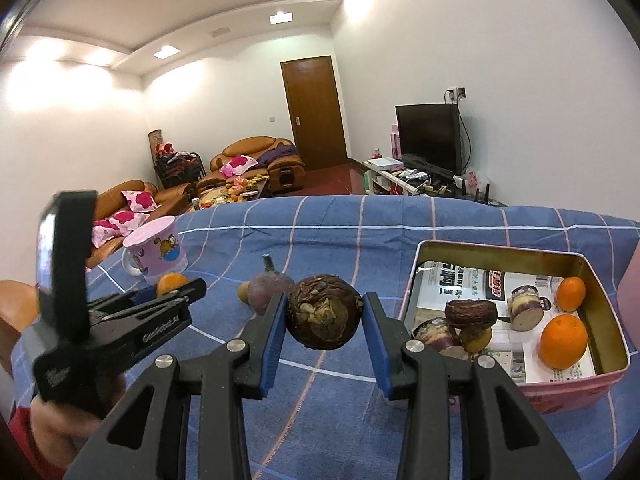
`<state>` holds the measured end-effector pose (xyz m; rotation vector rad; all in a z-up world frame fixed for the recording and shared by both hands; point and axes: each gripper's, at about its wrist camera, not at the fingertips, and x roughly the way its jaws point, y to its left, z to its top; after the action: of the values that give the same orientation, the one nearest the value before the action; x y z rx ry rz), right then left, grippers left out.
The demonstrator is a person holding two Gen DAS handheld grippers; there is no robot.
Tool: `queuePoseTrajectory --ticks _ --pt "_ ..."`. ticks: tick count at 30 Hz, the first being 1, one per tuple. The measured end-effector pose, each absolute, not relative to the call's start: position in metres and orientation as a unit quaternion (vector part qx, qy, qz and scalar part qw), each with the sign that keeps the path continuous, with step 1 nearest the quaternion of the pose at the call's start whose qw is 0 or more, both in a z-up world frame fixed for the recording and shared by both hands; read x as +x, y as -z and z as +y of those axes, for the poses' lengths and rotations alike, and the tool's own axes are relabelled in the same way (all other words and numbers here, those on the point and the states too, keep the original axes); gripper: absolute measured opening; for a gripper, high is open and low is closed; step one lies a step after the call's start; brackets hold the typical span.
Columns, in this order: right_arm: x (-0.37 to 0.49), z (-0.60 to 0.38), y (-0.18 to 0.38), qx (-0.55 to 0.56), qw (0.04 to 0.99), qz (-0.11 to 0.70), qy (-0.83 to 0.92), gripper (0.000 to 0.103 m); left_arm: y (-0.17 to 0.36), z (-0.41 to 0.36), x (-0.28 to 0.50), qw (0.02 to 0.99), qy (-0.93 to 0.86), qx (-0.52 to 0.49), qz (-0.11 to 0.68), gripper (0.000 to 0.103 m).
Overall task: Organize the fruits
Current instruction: 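Grasp an orange with the left tool while the right tool grasps a dark brown cake, then carry the orange with the left tool while the right tool carries the cake over the tin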
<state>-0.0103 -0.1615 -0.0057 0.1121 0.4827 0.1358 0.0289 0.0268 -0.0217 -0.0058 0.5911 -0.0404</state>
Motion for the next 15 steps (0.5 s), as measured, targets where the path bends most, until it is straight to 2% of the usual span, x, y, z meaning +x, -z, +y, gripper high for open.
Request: queuePoseTrajectory --ticks 15 --pt "-0.031 -0.157 0.009 0.024 0.97 0.234 -0.052 0.04 0.018 0.001 -0.004 0.962 0.01 0.017 0.272 0.036"
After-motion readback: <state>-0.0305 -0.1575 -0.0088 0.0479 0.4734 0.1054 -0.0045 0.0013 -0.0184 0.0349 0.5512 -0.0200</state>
